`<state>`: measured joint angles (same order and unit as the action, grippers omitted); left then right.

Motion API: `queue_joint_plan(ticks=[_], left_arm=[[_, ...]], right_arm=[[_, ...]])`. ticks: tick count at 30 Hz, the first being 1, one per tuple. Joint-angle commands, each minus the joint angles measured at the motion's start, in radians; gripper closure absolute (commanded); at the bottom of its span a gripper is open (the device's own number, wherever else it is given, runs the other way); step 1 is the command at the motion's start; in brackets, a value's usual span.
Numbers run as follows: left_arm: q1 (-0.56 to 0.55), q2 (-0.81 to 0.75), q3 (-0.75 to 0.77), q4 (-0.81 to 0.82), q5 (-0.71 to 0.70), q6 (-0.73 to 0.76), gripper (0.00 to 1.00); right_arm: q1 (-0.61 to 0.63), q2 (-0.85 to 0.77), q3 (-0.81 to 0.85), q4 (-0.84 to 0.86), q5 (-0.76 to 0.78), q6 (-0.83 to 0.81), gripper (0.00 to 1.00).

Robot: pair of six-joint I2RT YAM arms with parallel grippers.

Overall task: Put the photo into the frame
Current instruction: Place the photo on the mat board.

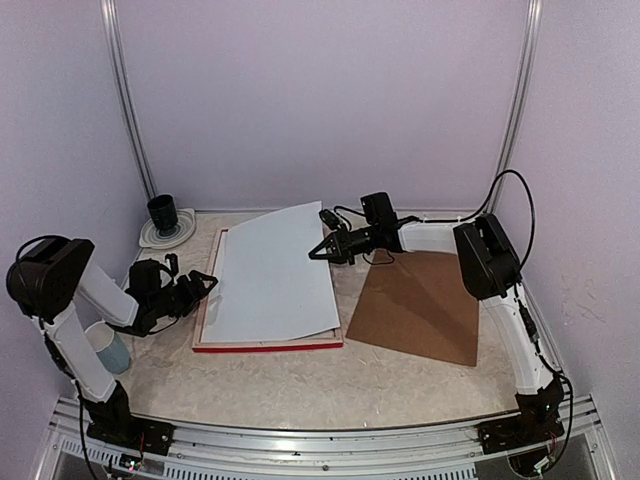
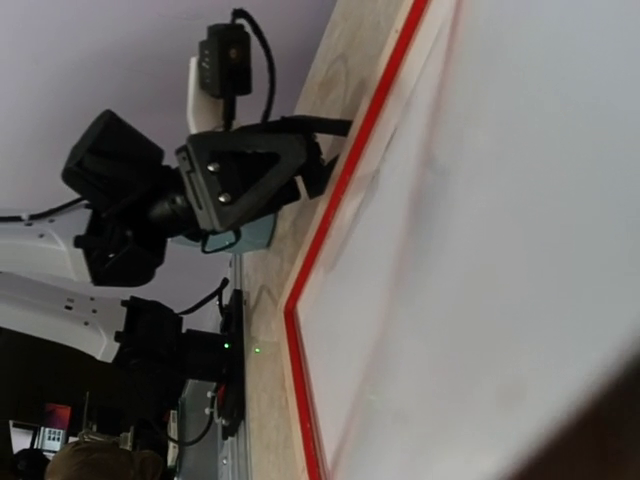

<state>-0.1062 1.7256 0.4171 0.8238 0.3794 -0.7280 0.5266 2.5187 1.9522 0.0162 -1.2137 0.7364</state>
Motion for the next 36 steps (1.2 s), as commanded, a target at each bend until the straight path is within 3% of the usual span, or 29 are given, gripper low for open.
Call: queue_joint_plan(ticks=[1,14,31,36], left_arm=[[-0.005,0.042,0.012,0.005,0.071,-0.012,0.23],[-0.018,0.049,0.013,0.008,0.075,-0.011,0.24],[-0.028,0.069,0.020,0.021,0.104,-0.017,0.23],[-0.030,0.075,0.022,0.024,0.107,-0.016,0.23]], right_arm=[[-0.010,-0.072,-0.009,0.100,-0.040,0.051,0.97],[-0.025,-0.089,-0.152,0.508,-0.088,0.391,0.95],[-0.031,0.016,-0.111,0.480,-0.039,0.446,0.82],[-0.031,0.021,-0.117,0.540,-0.033,0.509,0.77]])
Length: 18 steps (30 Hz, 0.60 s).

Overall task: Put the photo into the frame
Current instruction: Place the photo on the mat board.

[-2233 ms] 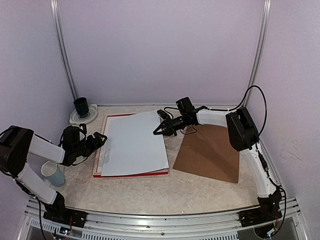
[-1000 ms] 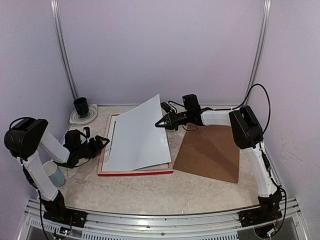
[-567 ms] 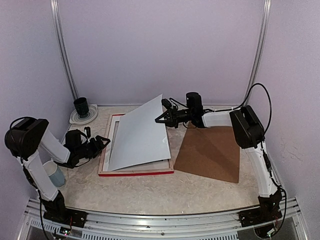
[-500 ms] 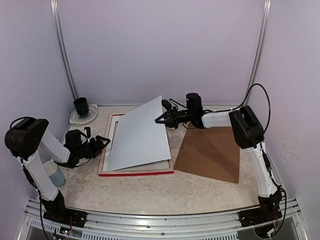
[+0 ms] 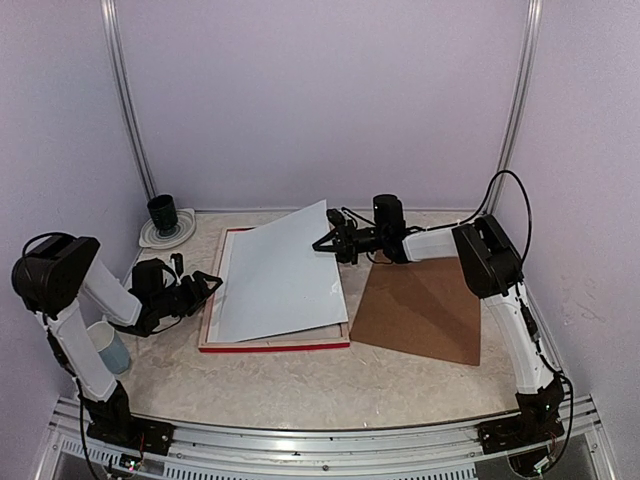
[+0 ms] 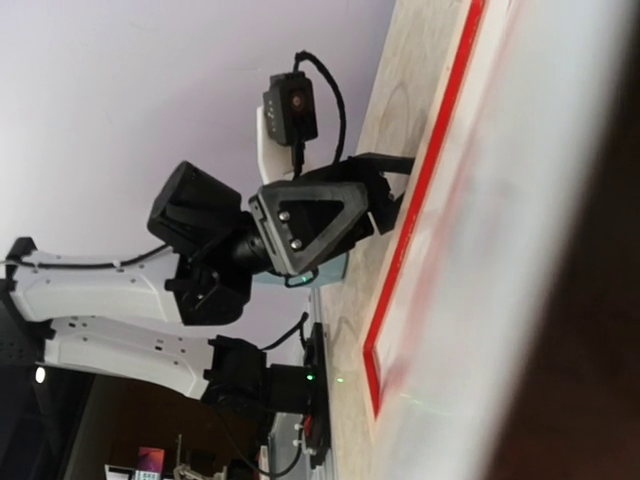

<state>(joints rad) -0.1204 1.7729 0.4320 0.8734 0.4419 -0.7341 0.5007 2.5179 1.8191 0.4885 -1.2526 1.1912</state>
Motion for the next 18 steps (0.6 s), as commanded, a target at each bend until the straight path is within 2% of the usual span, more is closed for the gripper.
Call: queue_joint_plan(ticks=[1,5,9,15,18], left_arm=[[-0.016,0.028,0.007,-0.025,0.044,-0.012,0.23],[-0.018,0.030,0.008,-0.024,0.047,-0.013,0.23],[-0.019,0.034,0.008,-0.018,0.052,-0.018,0.23],[-0.021,0.036,0.007,-0.016,0.055,-0.019,0.23],[-0.020,0.034,0.007,-0.014,0.056,-0.018,0.23]], right_arm=[[-0.004,0.024,0.009,0.108,0.001,0.082,0.76],[0.001,0.030,-0.029,0.262,-0.024,0.193,0.73],[0.013,0.044,-0.040,0.348,-0.031,0.258,0.74],[0.031,0.068,-0.022,0.376,-0.030,0.289,0.88],[0.034,0.075,-0.019,0.460,-0.030,0.348,0.94]])
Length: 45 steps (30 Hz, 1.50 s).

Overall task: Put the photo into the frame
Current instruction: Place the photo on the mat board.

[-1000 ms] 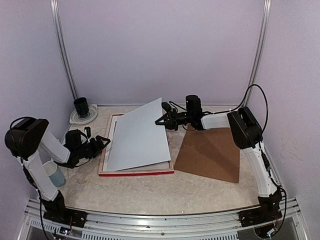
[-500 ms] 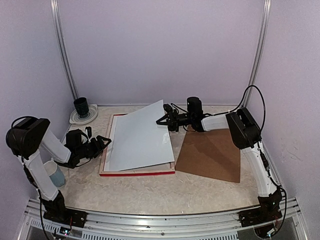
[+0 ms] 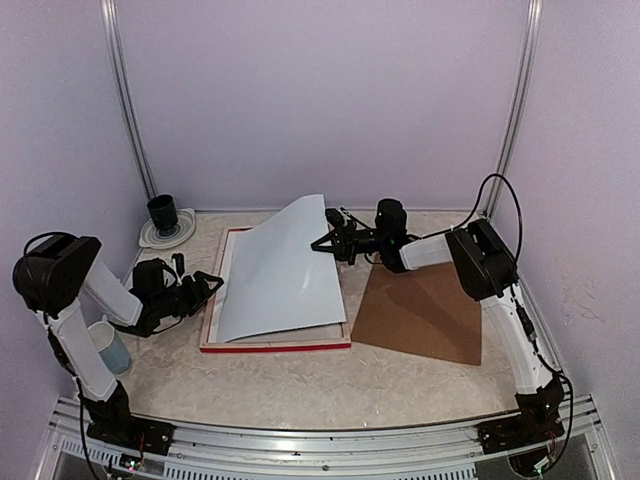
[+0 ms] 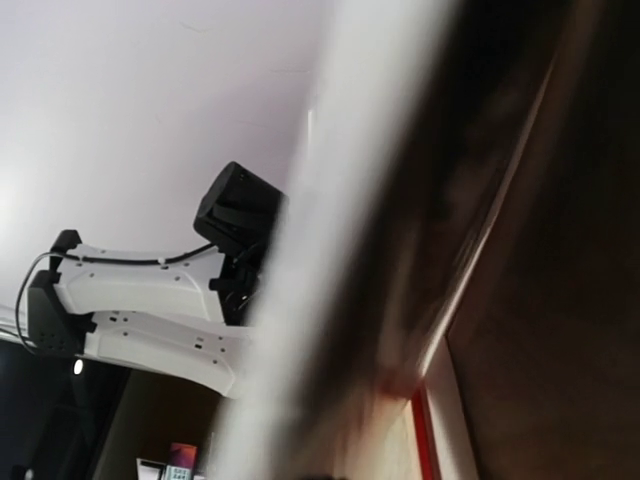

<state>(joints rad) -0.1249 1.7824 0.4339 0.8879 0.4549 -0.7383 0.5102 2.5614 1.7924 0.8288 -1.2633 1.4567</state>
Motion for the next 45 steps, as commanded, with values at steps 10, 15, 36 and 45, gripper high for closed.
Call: queue_joint_plan(ticks=[10,15,36,45], left_arm=[[-0.016,0.025,0.006,-0.025,0.048,-0.018,0.23],[-0.015,0.020,0.006,-0.029,0.048,-0.016,0.23],[-0.015,0.028,0.006,-0.023,0.051,-0.024,0.23],[-0.012,0.031,0.006,-0.024,0.049,-0.027,0.22]], right_arm=[[0.030,0.044,0.044,0.119,-0.005,0.099,0.96],[0.028,0.000,0.016,-0.240,0.048,-0.187,0.95],[0.010,-0.047,0.013,-0.543,0.151,-0.401,0.76],[0.010,-0.076,0.100,-0.772,0.210,-0.545,0.57]])
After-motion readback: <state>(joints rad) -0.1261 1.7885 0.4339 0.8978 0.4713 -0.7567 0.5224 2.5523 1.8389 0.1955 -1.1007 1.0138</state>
